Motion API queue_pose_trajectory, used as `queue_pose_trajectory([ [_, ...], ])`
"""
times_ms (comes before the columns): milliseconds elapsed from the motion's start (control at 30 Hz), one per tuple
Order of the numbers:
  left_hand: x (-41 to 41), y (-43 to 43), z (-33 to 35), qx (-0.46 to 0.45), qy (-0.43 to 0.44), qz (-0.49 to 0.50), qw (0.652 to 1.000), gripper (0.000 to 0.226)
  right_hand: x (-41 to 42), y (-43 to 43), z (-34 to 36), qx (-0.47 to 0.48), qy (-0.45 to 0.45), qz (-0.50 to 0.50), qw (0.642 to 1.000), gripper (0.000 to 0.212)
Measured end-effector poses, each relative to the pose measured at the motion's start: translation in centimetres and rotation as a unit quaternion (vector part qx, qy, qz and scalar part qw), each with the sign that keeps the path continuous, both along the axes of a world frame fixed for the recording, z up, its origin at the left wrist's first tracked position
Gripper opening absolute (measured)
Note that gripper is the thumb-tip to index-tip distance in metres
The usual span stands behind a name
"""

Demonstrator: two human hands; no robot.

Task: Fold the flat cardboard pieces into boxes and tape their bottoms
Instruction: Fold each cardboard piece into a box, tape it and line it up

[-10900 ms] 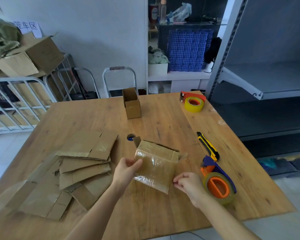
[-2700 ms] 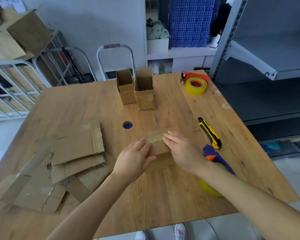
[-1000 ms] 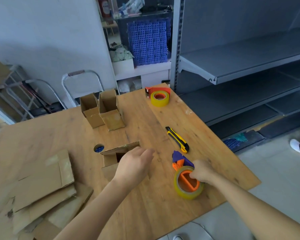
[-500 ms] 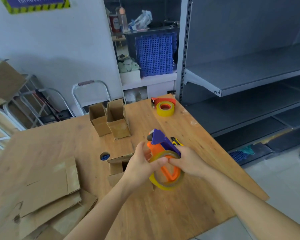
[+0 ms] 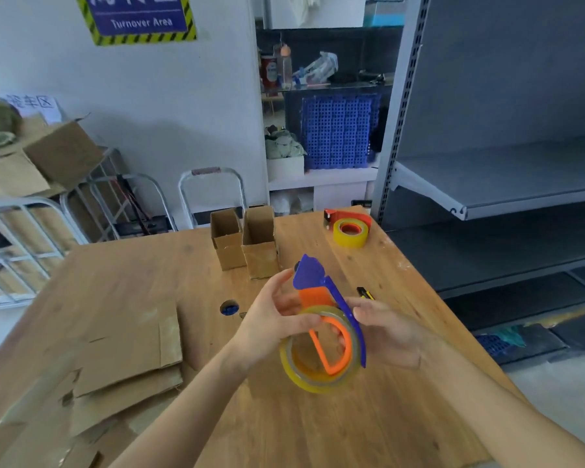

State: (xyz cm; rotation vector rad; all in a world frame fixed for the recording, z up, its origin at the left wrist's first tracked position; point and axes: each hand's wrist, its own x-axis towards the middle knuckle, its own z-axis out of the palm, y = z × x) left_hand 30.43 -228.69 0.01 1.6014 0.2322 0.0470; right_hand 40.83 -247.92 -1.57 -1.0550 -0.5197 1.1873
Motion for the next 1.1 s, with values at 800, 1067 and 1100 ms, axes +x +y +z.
queue_pose_trajectory([
  [800,-2.0,2.6,1.1,-0.157,0.148,0.013,0.976,0.062,0.4,0.1,0.8,-0.068,-0.123,0.055,0.989,0.047],
  [1067,-2.1,3.0,1.5,-0.171,0.146,-0.001,0.974,0.033,1.4,0.3,3.4,-0.182,-0.250,0.113,0.944,0.066],
  [1100,-2.2,3.2,1.5,-0.161,0.138,0.005,0.977,0.026,1.4,0.3,3.7,-0.190,-0.257,0.116,0.940,0.067],
])
